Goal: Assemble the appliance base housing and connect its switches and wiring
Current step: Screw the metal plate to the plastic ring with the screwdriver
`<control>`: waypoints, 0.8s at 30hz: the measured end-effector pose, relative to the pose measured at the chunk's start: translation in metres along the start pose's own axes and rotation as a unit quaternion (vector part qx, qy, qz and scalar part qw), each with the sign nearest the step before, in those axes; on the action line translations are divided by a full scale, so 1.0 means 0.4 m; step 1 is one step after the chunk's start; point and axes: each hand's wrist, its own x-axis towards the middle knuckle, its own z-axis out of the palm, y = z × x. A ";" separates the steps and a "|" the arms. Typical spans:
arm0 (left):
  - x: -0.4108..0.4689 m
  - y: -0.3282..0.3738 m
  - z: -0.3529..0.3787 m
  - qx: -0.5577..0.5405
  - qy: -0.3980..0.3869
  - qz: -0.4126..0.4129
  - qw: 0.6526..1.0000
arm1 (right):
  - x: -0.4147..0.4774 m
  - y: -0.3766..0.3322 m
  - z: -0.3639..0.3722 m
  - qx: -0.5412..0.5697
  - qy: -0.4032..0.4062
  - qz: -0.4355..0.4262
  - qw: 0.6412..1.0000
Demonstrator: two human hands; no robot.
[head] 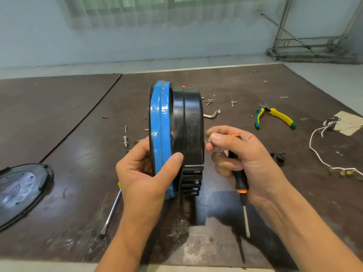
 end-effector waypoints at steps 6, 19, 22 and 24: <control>0.000 -0.002 -0.005 0.003 -0.006 0.005 1.000 | -0.004 -0.005 -0.002 0.003 -0.025 0.015 1.000; 0.001 -0.006 -0.006 0.022 -0.017 0.036 0.999 | -0.015 0.029 0.024 0.092 -0.040 0.030 0.994; 0.007 -0.007 -0.013 0.020 -0.012 0.040 0.999 | -0.016 0.032 0.021 0.078 -0.045 0.039 0.995; 0.010 -0.008 -0.015 0.017 -0.017 0.043 0.999 | -0.017 0.034 0.019 0.074 -0.042 0.042 0.995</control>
